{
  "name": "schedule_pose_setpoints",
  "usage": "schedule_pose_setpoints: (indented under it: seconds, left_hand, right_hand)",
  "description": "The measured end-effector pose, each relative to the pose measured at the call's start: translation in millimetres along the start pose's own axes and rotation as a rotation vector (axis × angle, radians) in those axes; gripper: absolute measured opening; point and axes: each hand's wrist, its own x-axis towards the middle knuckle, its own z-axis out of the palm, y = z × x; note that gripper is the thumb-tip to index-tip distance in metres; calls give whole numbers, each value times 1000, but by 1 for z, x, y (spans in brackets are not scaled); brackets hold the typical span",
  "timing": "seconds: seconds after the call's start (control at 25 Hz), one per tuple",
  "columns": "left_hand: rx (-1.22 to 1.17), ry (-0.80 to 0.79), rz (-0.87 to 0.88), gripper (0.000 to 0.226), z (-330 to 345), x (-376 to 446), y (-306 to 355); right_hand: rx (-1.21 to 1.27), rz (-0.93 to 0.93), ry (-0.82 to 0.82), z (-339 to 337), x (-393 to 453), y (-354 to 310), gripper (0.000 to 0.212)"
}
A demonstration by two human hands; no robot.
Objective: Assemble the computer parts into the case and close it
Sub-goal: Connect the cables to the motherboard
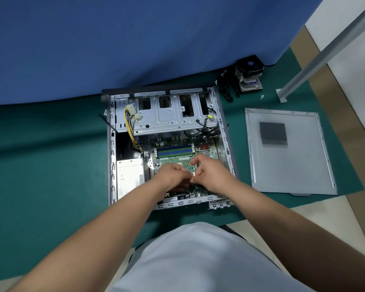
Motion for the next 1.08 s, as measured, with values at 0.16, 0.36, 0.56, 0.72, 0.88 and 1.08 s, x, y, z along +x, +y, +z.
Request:
schedule_pose_setpoints:
  seconds: [0.16,0.36,0.56,0.72,0.88,1.08]
  left_hand:
    - [-18,35,-6,12,-2,4,1]
    - [-104,85,-142,10,4,7,3]
    - [-147,118,-200,5,2,10,0]
    - [-161,108,-233,10,-2,12,-3]
    - [-136,79,-236,13,-2,12,-5]
    - [53,75,-102,14,-9,10,-2]
  right_hand:
    - [-57,-57,3,2,2,2,42]
    - [-35,-97,29,14,-2,1,36]
    - [-115,-145,149,17,-2,-1,14]
    - [-243,-263,164,14,0,-3,10]
    - [-389,-355,122,10,3,-4,18]
    - [-407,-345,106,5,8,-4,17]
